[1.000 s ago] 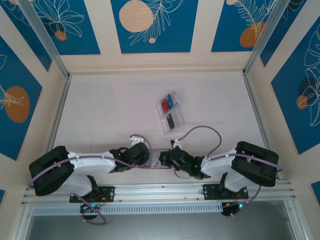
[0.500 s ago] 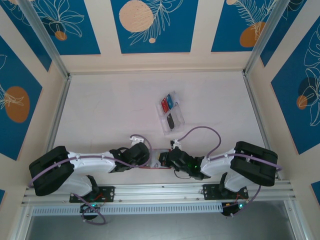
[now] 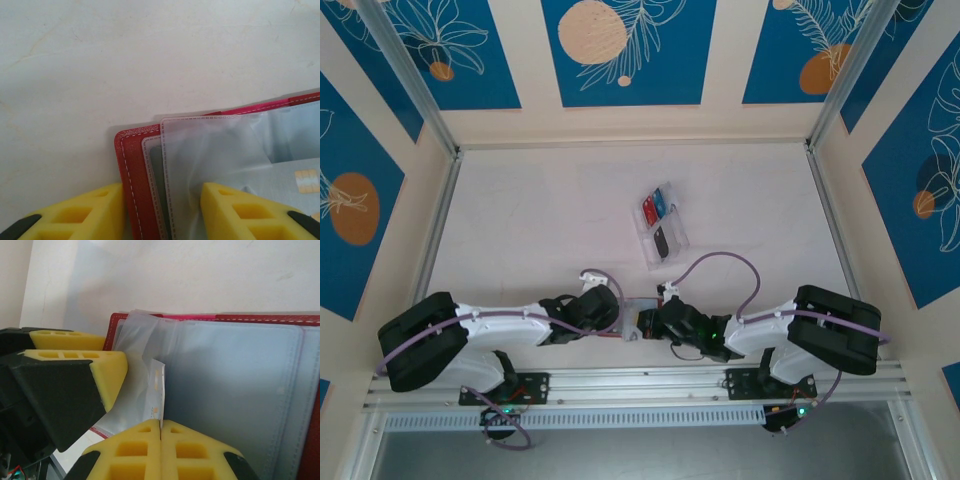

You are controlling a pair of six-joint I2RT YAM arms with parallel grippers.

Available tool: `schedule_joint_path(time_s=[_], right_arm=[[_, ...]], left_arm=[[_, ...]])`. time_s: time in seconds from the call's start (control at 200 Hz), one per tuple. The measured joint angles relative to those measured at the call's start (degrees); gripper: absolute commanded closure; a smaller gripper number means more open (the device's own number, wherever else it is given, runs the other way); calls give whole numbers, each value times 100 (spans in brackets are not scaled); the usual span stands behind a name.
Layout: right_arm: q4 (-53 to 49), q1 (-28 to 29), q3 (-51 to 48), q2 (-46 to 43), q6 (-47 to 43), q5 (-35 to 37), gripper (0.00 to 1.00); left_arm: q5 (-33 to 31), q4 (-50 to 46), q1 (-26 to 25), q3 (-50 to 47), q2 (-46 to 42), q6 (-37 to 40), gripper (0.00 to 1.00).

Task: Put the credit cards into the card holder
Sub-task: Insert the credit card into the card slot.

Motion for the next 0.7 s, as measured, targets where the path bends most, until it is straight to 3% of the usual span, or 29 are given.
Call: schedule_joint_path(time_s=[0.7], right_arm=[[376,-881,247,494,-291,-1110,100]], left_arm=[[2,0,-13,-17,-33,-15,55]])
